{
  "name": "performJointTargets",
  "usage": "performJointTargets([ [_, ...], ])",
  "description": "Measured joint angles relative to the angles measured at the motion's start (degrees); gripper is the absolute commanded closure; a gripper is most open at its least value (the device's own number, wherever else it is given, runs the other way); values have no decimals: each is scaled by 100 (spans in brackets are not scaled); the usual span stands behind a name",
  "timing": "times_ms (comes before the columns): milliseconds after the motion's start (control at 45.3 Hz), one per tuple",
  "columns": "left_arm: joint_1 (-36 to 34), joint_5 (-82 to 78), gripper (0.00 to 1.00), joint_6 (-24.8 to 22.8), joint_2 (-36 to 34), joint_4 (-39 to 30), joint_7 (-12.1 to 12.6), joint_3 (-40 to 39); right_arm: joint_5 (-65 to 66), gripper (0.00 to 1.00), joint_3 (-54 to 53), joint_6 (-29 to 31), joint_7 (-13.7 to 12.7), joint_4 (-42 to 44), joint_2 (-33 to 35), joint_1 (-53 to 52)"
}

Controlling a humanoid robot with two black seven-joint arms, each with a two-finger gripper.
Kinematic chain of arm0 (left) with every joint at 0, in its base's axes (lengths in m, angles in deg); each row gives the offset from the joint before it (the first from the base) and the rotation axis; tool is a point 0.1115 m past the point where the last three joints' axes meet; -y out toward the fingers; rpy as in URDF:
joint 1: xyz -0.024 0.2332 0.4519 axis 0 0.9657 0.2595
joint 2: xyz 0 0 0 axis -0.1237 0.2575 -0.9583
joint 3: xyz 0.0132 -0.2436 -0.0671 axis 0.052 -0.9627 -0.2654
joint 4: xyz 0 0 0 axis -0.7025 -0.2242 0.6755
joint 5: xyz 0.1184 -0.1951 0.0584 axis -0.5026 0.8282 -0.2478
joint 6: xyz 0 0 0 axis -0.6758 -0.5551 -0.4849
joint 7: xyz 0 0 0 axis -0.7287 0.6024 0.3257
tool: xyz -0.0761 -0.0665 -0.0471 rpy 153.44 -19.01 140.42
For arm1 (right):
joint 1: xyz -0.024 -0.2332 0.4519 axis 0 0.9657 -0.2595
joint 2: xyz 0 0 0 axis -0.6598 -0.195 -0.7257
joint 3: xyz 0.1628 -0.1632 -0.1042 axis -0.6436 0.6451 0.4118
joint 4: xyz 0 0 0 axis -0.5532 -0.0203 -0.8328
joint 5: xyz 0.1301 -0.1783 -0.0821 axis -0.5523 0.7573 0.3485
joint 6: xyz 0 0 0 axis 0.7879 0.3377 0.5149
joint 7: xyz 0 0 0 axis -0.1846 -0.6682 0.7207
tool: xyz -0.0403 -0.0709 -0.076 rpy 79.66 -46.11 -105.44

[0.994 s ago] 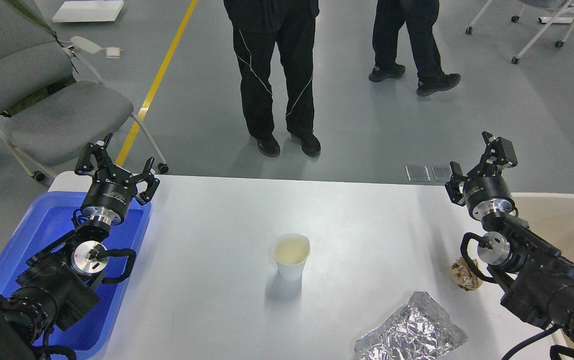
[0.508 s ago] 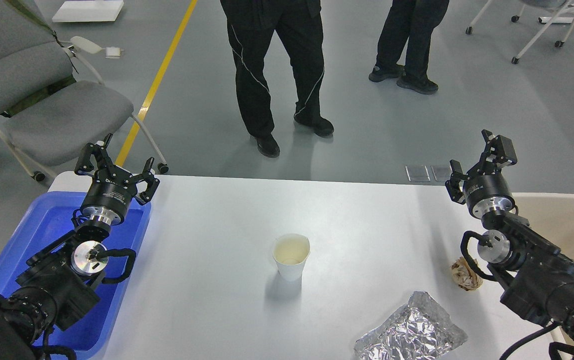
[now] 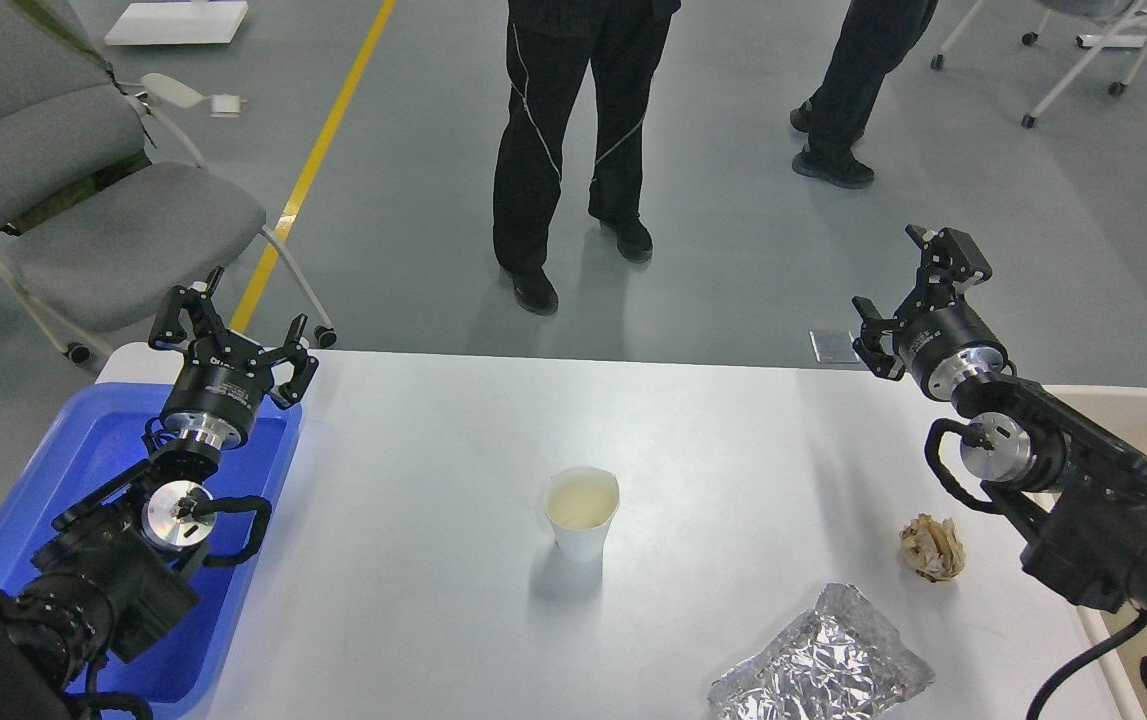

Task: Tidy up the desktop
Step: 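Raise the right gripper and swing it toward the white paper cup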

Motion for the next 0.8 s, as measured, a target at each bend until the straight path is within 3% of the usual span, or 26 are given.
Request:
performJointTargets([
  [221, 0, 0, 0, 0, 0, 0, -1, 0, 534, 0, 443, -27, -1122, -1170, 690, -253],
  [353, 0, 0, 0, 0, -4, 0, -1, 0, 898, 0, 917, -11, -1545, -1673, 1036, -444],
  [618, 0, 0, 0, 0, -3, 0, 0, 0, 1874, 0, 2185, 96, -1821, -2039, 1304, -1324],
  [795, 0, 0, 0, 0, -1, 0, 0, 0, 2872, 0, 2755, 826, -1897, -2362, 1336, -2121],
])
